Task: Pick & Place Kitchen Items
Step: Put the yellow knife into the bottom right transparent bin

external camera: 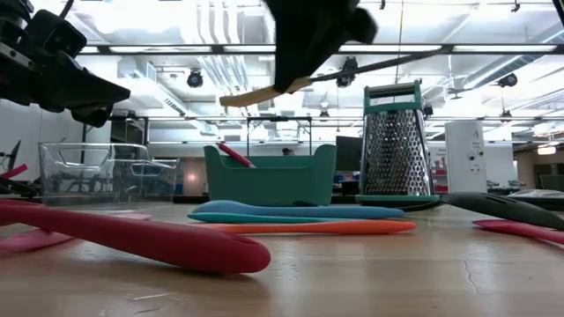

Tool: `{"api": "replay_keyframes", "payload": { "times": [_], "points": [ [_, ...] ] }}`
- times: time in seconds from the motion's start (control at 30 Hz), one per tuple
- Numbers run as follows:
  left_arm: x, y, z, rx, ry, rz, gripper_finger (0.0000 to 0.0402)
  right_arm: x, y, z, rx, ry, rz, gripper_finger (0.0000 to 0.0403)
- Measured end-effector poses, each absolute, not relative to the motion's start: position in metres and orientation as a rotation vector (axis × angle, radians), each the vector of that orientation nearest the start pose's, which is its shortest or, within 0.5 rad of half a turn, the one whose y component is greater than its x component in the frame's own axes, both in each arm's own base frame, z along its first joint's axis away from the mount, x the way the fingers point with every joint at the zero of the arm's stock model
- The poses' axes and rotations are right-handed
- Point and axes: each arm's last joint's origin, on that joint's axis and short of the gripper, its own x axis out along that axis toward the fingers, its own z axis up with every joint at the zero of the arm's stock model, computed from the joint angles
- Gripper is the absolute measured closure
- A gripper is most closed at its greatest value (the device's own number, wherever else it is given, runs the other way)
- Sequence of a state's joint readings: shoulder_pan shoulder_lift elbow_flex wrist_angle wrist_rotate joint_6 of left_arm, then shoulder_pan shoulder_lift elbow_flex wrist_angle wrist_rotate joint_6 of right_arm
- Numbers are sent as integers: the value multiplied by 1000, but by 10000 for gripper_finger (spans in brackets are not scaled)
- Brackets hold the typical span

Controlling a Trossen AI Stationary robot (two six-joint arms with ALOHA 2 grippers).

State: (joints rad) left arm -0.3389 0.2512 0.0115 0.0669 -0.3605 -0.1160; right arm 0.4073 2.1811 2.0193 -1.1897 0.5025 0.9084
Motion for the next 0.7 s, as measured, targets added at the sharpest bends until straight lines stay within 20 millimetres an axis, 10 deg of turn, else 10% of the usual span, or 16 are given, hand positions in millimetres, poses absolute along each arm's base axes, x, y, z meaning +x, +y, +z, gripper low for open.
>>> {"api": "replay_keyframes", "payload": {
  "times": [0.7],
  "points": [
    [107,-27,153,-56,161,31,390,325,220,283,307,1078,-795,349]
  ]
}}
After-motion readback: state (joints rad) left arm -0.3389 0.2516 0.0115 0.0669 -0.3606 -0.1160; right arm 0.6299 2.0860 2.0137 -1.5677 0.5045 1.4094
